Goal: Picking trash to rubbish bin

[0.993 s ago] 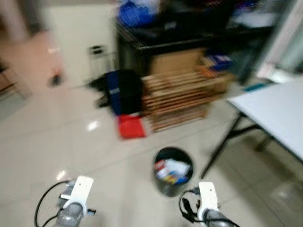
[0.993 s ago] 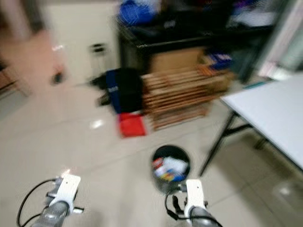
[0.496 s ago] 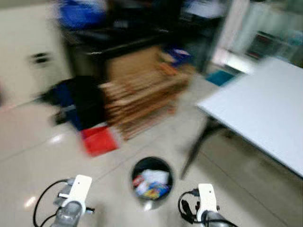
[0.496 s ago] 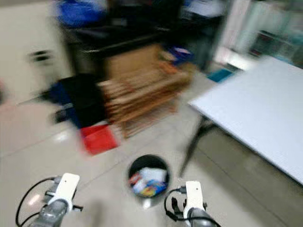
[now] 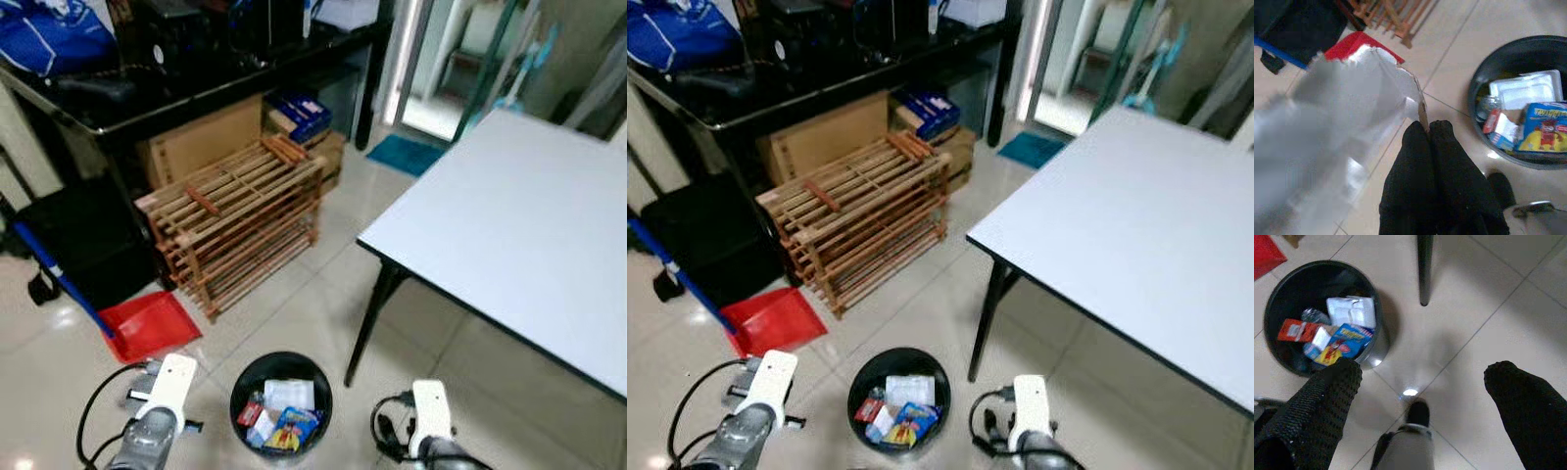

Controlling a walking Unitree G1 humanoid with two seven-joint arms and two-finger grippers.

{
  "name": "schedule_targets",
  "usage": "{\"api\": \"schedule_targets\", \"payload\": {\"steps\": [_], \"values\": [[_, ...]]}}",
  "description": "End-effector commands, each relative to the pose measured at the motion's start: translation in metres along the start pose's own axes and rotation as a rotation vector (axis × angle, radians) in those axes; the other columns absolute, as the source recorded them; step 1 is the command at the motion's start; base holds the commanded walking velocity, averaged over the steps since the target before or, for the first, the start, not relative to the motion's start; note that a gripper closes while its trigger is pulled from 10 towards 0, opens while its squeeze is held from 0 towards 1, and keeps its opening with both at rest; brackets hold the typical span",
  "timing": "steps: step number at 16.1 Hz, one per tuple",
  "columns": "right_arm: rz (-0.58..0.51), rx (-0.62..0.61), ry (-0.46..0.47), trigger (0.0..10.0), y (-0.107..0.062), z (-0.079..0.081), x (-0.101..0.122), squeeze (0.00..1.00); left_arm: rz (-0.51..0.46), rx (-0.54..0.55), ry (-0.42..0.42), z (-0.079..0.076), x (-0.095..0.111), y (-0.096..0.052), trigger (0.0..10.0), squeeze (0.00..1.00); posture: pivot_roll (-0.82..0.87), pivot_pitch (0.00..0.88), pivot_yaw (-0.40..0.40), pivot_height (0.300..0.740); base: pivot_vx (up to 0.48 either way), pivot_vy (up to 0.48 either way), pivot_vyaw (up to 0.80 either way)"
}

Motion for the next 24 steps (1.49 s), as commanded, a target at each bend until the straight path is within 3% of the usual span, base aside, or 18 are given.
{"api": "schedule_targets", "payload": {"steps": [1, 6, 20, 24], "values": [[-0.001, -0.018, 0.016, 10.0, -0.0011, -0.0052, -0.001, 0.0, 0.002, -0.007, -0.005, -0.0033, -0.0021, -0.0008, 10.0, 0.0, 0.01, 0.037, -0.031, 0.74, 0.0, 0.0, 0.0], [0.0, -0.016, 0.011, 10.0, -0.001, -0.0052, -0.0005, 0.0, 0.013, -0.002, 0.0, -0.0031, -0.0027, -0.0006, 10.0, 0.0, 0.01, 0.038, -0.034, 0.74, 0.052, 0.0, 0.0], [0.008, -0.006, 0.018, 10.0, -0.0006, -0.0029, -0.0011, 0.0, 0.028, 0.006, 0.018, 0.0004, -0.0059, -0.001, 10.0, 0.0, 0.01, 0.027, -0.029, 0.74, 0.386, 0.0, 0.0], [0.011, -0.005, 0.023, 10.0, -0.0006, -0.0024, -0.0019, 0.0, 0.015, -0.01, 0.016, -0.0022, -0.0027, -0.0004, 10.0, 0.0, 0.01, 0.031, -0.026, 0.74, 0.072, 0.0, 0.0]]}}
Point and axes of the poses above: a point about 5 cm out from each wrist's last joint towards the gripper, its own y axis pointing out of the wrist towards the gripper, its own x axis along the axis of the wrist's last joint, z = x × y, the point moved 1 cm from there along y, pointing out of the wrist towards the gripper, and after that the axes turned 7 degrees about y, right-handed, at the moved point
